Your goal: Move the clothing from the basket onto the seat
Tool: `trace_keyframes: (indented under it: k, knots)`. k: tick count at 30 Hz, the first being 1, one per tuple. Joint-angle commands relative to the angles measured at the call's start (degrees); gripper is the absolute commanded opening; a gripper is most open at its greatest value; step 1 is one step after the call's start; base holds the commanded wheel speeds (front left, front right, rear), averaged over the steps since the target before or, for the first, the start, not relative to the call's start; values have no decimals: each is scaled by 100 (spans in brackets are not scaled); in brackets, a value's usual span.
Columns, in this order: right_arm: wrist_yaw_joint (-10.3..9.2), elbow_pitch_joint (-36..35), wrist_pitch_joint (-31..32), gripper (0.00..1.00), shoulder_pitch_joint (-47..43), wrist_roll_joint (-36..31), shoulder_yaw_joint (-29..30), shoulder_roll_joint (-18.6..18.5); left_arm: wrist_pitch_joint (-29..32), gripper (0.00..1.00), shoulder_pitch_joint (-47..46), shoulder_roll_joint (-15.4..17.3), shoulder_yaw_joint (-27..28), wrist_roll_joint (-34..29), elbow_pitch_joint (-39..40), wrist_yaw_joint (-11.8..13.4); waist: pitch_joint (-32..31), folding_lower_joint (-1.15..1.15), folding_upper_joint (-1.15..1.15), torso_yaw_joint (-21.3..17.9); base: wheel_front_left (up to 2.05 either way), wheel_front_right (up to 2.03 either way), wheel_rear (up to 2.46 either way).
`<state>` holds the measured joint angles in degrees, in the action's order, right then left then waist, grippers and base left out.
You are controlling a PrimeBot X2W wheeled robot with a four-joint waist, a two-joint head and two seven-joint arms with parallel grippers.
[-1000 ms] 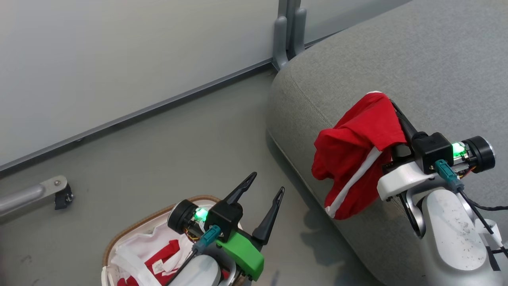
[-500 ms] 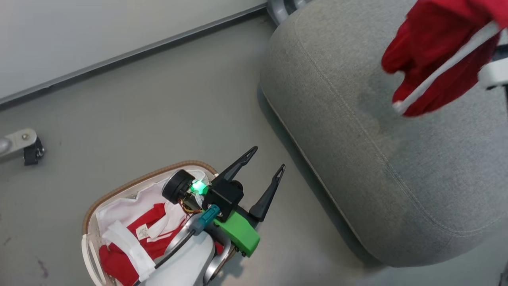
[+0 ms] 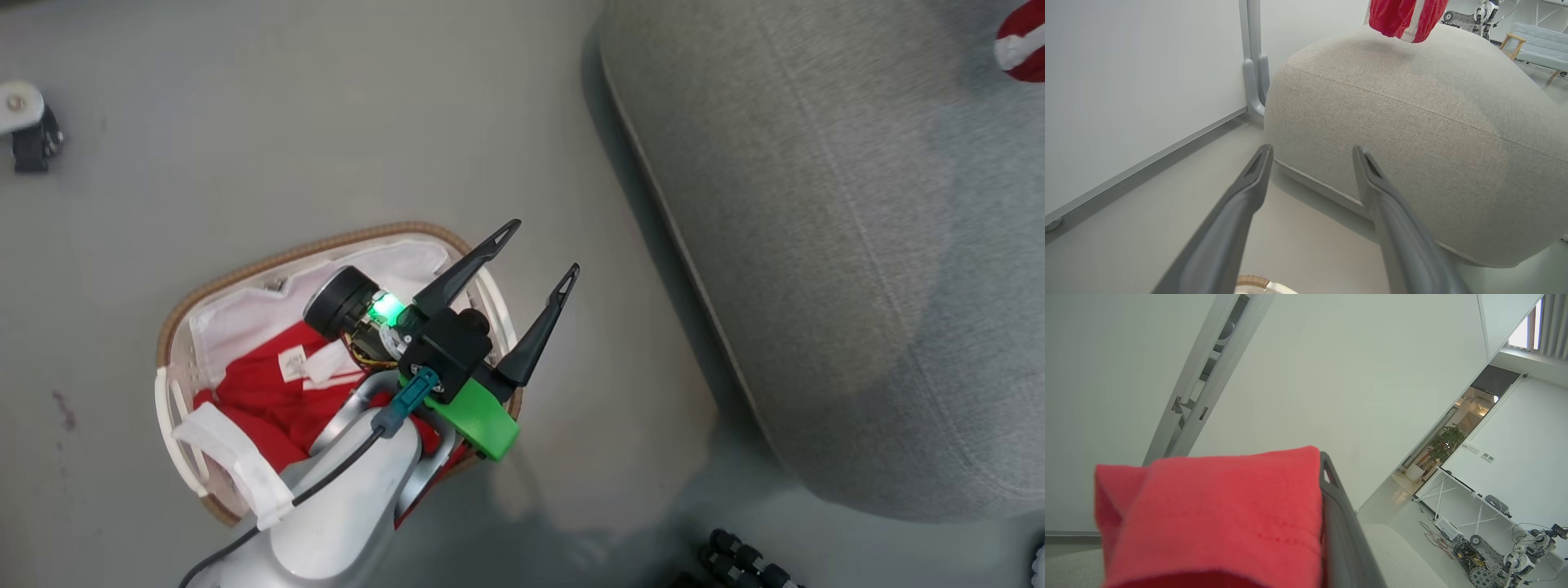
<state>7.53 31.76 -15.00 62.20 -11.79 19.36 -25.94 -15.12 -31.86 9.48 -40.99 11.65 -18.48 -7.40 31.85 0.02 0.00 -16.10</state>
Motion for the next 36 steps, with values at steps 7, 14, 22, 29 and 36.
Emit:
trace_keyframes:
  k: [7,14,22,29,36]
  knots:
    - [-8,605,-28,0,-300,-592,491,409,-5,100,-127,131,30,-95,-1,24,802,-2,0,385,0,0,0]
    - [-8,911,-28,0,-872,-913,617,668,-5,100,44,169,79,-53,-14,37,696,-2,0,351,0,0,0]
    - [-8,609,-28,100,-1524,-1021,645,997,-5,100,177,159,125,9,-101,53,428,-2,0,267,0,0,0]
    - [-8,448,-28,100,-2291,-899,490,1105,-5,100,420,37,227,120,-138,43,-153,-2,0,261,0,0,0]
    - [-8,437,-28,100,-2890,-763,190,1089,-5,100,797,-142,543,261,-138,43,-956,-2,0,374,0,0,0]
